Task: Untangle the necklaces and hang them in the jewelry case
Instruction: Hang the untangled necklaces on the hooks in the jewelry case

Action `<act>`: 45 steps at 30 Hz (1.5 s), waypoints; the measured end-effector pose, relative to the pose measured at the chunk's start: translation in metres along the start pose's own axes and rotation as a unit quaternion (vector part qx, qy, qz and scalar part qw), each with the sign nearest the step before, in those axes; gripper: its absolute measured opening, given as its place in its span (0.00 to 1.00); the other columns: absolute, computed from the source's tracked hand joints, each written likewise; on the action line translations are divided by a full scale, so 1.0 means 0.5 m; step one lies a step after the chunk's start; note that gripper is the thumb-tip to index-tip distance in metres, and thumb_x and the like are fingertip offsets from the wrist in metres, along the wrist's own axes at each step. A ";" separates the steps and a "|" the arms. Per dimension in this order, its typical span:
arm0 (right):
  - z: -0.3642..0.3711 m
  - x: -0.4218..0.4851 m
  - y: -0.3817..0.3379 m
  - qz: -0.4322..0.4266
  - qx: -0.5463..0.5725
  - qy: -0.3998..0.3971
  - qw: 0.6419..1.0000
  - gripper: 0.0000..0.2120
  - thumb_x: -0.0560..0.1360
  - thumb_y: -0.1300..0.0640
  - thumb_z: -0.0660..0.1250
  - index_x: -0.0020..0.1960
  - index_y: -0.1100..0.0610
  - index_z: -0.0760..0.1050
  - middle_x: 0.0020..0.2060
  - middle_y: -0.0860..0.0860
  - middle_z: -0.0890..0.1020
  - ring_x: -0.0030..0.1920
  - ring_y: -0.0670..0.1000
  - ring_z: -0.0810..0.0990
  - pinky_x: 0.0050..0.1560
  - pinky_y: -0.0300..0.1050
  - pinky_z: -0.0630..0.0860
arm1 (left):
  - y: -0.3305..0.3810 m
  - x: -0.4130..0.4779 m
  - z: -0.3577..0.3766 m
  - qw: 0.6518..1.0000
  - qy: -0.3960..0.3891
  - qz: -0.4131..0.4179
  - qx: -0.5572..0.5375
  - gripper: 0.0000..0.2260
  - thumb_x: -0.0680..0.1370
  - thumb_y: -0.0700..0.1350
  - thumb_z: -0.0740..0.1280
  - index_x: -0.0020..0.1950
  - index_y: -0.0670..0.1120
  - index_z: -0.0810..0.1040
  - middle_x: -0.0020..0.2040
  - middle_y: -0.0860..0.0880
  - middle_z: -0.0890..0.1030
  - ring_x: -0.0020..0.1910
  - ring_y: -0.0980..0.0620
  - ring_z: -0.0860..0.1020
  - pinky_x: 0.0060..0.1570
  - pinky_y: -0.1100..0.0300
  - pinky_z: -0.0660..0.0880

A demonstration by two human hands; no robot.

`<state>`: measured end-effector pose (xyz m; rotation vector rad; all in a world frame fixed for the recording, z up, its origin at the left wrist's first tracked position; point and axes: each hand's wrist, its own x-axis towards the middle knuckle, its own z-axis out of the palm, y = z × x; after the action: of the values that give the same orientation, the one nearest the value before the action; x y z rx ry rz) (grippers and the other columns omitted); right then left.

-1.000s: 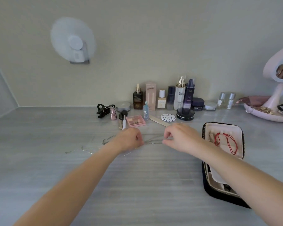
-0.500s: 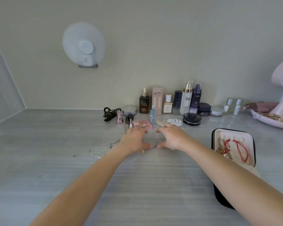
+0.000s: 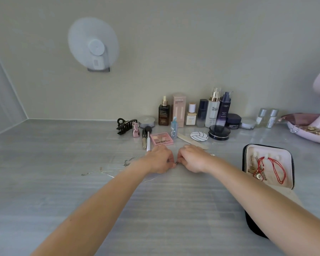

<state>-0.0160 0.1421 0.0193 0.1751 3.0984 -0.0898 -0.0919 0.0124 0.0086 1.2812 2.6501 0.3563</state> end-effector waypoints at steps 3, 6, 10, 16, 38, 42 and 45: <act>0.000 -0.007 0.003 0.000 0.042 0.001 0.999 0.11 0.77 0.51 0.58 0.55 0.53 0.74 0.56 0.54 0.74 0.60 0.55 0.72 0.60 0.49 0.69 | 0.018 -0.009 0.002 0.999 -0.010 0.005 0.051 0.12 0.78 0.49 0.59 0.56 0.44 0.75 0.61 0.42 0.69 0.64 0.42 0.65 0.63 0.47 0.64; -0.004 -0.012 0.001 -0.004 0.086 -0.007 0.996 0.11 0.75 0.49 0.62 0.54 0.51 0.74 0.52 0.52 0.73 0.57 0.53 0.73 0.59 0.50 0.70 | 0.022 -0.012 -0.001 0.998 -0.002 0.006 0.059 0.13 0.79 0.48 0.57 0.58 0.42 0.73 0.62 0.40 0.70 0.64 0.41 0.66 0.62 0.48 0.64; -0.004 -0.016 -0.006 0.006 0.113 -0.017 0.993 0.11 0.73 0.49 0.65 0.53 0.53 0.74 0.54 0.52 0.74 0.55 0.54 0.74 0.57 0.48 0.71 | 0.017 -0.007 -0.017 1.000 0.015 -0.013 -0.020 0.08 0.79 0.46 0.56 0.52 0.45 0.73 0.57 0.44 0.78 0.59 0.45 0.73 0.55 0.55 0.66; -0.037 -0.014 -0.012 0.031 0.309 0.066 0.948 0.02 0.73 0.56 0.67 0.41 0.52 0.76 0.45 0.56 0.82 0.43 0.50 0.75 0.43 0.41 0.68 | 0.026 0.005 -0.049 0.977 0.085 0.029 -0.195 0.08 0.78 0.42 0.60 0.38 0.48 0.69 0.38 0.45 0.78 0.37 0.53 0.75 0.41 0.58 0.73; -0.218 -0.077 0.060 0.022 0.322 0.122 0.939 0.11 0.76 0.59 0.63 0.36 0.51 0.71 0.27 0.50 0.75 0.18 0.42 0.68 0.25 0.39 0.67 | 0.163 0.012 -0.087 0.772 -0.035 0.072 -0.631 0.24 0.80 0.58 0.43 0.45 0.47 0.74 0.46 0.46 0.81 0.45 0.52 0.81 0.41 0.64 0.75; -0.236 -0.090 0.074 0.031 0.256 0.124 0.958 0.08 0.75 0.57 0.64 0.39 0.58 0.76 0.28 0.50 0.76 0.27 0.44 0.73 0.37 0.43 0.71 | 0.189 0.012 -0.078 0.764 -0.049 0.078 -0.639 0.25 0.80 0.60 0.42 0.46 0.49 0.75 0.41 0.49 0.83 0.44 0.53 0.82 0.48 0.59 0.72; -0.242 -0.098 0.086 0.061 0.270 0.148 0.949 0.11 0.75 0.56 0.65 0.38 0.62 0.77 0.32 0.56 0.78 0.34 0.53 0.74 0.41 0.48 0.73 | 0.202 0.023 -0.062 0.761 -0.062 0.082 -0.640 0.27 0.79 0.60 0.43 0.48 0.47 0.77 0.40 0.49 0.80 0.43 0.50 0.80 0.53 0.54 0.69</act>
<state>0.0335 0.1865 0.1396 0.4280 3.2544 -0.9960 -0.0318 0.0779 0.0669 0.8948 1.4258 1.6310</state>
